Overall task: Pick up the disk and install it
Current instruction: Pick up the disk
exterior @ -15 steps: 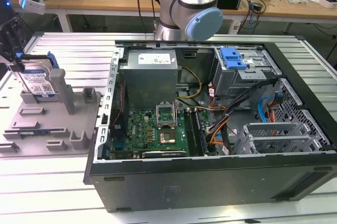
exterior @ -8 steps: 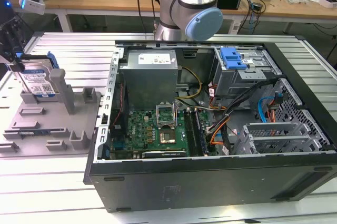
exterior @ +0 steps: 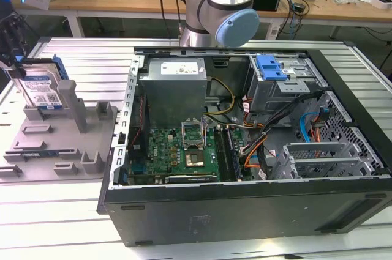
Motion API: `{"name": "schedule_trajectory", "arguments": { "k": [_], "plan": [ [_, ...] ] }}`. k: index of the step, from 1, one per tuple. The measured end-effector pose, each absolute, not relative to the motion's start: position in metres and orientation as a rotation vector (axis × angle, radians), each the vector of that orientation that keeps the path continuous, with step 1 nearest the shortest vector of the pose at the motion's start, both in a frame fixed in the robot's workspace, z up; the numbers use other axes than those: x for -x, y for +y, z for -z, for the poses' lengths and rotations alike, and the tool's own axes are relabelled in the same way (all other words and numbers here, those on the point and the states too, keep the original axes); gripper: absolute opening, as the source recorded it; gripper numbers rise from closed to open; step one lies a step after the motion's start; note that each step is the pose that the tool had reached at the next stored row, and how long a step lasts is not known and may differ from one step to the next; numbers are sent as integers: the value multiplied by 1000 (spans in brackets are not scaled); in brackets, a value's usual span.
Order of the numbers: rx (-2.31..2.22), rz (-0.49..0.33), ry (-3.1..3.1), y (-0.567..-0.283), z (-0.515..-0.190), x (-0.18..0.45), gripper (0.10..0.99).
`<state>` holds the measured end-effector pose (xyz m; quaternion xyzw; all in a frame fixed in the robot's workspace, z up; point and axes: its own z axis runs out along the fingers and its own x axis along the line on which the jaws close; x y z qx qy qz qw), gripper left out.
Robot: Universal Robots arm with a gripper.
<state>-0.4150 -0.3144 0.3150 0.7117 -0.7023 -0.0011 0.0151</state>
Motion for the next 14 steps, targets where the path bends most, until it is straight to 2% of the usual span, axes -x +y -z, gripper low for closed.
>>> {"name": "schedule_trajectory", "arguments": {
  "k": [8, 14],
  "plan": [
    [-2216, 3, -2184, -314, -353, 415, 365],
    [-2216, 3, -2184, -314, -395, 415, 365]
  ]
}}
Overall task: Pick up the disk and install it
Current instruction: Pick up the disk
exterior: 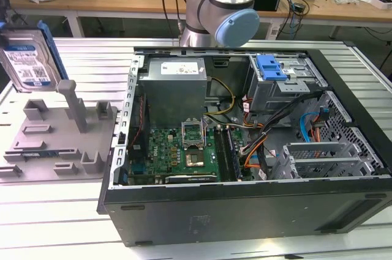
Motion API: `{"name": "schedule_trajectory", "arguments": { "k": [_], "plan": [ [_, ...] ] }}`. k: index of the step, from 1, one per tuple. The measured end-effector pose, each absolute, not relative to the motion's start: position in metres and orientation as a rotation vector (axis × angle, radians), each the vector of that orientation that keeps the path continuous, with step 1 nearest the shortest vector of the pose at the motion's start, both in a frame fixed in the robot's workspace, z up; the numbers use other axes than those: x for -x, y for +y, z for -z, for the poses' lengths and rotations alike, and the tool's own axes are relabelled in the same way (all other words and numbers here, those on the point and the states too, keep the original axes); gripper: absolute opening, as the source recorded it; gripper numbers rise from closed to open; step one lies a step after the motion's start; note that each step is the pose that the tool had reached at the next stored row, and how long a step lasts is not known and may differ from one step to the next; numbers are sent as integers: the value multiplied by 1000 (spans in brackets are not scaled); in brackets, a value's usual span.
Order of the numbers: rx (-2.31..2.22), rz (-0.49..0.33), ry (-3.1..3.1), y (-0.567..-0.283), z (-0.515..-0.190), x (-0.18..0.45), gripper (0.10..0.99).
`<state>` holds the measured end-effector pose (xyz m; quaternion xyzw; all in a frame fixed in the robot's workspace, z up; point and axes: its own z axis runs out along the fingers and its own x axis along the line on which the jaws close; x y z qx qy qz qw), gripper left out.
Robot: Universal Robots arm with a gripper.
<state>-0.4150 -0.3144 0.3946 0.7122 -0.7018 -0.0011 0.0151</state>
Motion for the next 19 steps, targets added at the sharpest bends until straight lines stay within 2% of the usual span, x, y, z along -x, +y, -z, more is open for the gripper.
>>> {"name": "schedule_trajectory", "arguments": {
  "k": [13, 19],
  "plan": [
    [-2218, 4, -2182, -314, -474, 415, 365],
    [-2219, 4, -2182, -314, -476, 415, 365]
  ]
}}
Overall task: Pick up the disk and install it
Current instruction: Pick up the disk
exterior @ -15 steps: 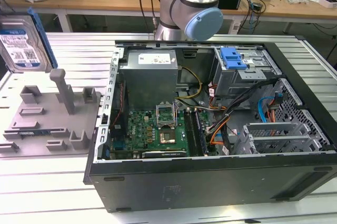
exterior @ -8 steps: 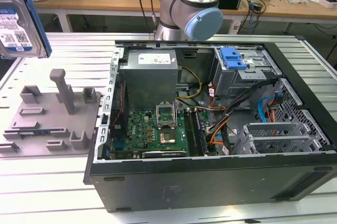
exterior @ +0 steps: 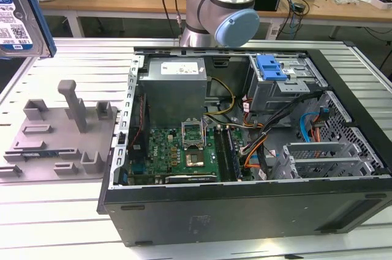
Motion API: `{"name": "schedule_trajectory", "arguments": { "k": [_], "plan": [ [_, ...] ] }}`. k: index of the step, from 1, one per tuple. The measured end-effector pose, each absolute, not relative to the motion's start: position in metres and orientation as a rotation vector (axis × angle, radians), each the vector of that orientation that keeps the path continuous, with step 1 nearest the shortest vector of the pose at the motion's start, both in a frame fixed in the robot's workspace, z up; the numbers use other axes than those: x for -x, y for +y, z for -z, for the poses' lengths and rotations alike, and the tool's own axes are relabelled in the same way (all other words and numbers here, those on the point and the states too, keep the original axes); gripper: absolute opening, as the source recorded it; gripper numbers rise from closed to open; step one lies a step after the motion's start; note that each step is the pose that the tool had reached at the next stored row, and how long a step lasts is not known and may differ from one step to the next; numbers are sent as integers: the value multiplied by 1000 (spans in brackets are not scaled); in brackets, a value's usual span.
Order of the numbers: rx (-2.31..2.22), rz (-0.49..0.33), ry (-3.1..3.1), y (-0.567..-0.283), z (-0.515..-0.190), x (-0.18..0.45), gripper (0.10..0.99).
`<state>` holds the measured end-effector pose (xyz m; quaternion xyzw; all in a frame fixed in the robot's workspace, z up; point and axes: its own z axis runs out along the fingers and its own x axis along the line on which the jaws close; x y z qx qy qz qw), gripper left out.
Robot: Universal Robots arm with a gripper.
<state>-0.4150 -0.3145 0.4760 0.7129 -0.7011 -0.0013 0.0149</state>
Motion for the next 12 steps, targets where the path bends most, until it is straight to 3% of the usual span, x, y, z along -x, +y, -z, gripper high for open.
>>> {"name": "schedule_trajectory", "arguments": {
  "k": [12],
  "plan": [
    [-2214, 13, -2178, -344, -493, 370, 365]
  ]
}}
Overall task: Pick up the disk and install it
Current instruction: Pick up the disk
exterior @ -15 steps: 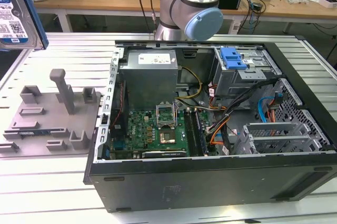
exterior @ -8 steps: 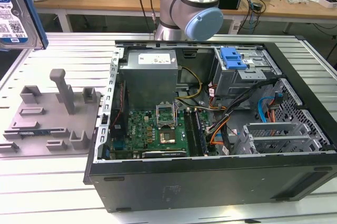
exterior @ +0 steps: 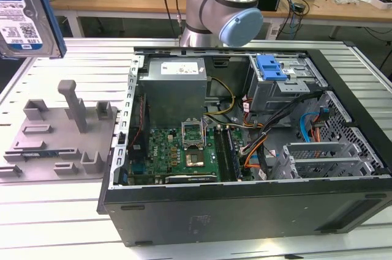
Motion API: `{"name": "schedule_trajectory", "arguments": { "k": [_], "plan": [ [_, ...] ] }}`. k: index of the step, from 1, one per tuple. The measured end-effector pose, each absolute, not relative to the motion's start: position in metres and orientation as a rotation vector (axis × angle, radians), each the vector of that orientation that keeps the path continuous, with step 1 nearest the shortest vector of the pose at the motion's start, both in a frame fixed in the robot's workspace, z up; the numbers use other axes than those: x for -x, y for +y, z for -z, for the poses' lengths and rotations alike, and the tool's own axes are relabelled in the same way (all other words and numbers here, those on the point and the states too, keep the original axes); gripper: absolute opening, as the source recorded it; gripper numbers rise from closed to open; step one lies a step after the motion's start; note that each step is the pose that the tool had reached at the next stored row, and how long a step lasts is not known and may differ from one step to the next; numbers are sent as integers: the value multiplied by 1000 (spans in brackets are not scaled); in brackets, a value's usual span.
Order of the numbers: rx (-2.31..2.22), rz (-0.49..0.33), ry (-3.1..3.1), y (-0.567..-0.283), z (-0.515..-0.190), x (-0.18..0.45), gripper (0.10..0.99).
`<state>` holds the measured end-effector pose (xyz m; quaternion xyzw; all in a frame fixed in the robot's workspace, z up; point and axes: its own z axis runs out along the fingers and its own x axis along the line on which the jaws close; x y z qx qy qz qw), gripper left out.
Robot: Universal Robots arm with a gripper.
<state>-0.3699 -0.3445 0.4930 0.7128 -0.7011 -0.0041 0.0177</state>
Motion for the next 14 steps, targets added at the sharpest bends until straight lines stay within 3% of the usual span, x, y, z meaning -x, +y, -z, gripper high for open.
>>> {"name": "schedule_trajectory", "arguments": {
  "k": [14],
  "plan": [
    [-2212, 19, -2175, -374, -494, 283, 365]
  ]
}}
